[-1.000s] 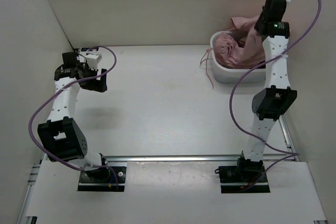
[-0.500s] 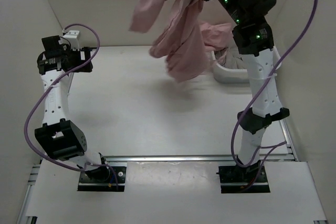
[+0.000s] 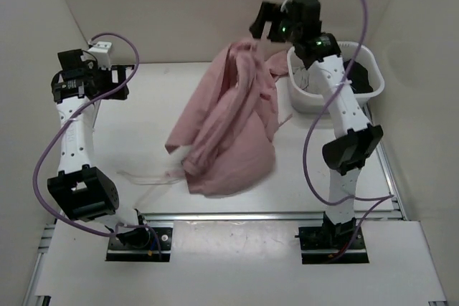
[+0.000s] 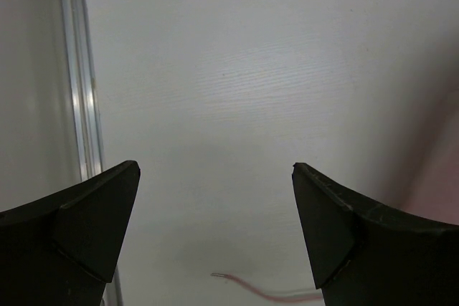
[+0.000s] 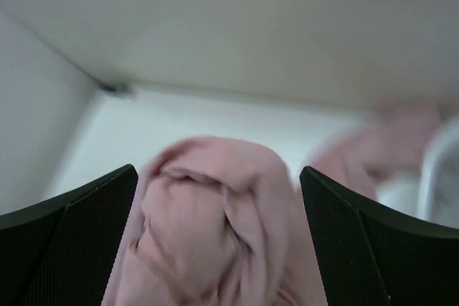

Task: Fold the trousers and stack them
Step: Grab the trousers from the pile, then flatten the trousers out

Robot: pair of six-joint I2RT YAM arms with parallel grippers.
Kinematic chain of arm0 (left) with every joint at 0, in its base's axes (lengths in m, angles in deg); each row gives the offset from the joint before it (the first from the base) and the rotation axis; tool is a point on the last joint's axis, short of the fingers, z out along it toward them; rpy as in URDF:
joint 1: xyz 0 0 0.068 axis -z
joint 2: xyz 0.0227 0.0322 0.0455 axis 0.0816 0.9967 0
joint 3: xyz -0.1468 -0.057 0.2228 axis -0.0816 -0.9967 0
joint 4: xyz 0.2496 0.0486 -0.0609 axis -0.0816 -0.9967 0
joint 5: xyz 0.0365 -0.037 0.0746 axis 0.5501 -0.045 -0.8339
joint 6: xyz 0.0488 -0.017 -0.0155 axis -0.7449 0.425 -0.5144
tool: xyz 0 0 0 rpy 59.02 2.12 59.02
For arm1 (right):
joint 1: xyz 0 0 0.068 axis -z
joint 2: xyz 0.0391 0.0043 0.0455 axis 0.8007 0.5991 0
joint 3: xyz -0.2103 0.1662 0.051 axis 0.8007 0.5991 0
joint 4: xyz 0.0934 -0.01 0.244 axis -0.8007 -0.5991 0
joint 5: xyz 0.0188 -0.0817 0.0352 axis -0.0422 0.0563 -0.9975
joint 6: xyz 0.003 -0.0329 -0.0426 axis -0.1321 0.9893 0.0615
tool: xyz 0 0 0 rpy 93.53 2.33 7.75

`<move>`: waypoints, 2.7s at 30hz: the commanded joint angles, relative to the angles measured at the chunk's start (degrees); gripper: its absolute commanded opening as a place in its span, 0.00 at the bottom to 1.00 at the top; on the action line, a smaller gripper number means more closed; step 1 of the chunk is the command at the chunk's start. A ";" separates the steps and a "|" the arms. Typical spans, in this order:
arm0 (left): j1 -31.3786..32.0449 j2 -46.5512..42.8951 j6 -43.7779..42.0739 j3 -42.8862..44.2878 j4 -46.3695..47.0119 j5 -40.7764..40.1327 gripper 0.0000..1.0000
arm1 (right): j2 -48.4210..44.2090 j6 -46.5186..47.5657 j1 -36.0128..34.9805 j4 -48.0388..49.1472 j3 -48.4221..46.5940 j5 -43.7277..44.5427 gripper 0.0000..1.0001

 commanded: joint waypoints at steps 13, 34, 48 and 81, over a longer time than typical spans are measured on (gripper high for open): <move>21.79 5.11 -16.69 -19.56 3.35 -2.50 1.00 | -38.75 1.17 -11.46 -5.56 75.38 14.01 0.99; 11.18 18.77 -7.55 -20.62 15.07 -16.85 0.14 | -15.94 8.41 -9.72 -2.82 65.26 18.13 0.00; -18.29 -5.51 -28.73 -28.35 7.87 -16.41 0.14 | -10.09 21.73 -5.33 -12.94 24.75 13.12 0.00; -18.99 25.62 -12.72 16.06 -16.66 -7.79 0.88 | -12.62 10.84 -2.51 -17.08 26.19 21.65 0.99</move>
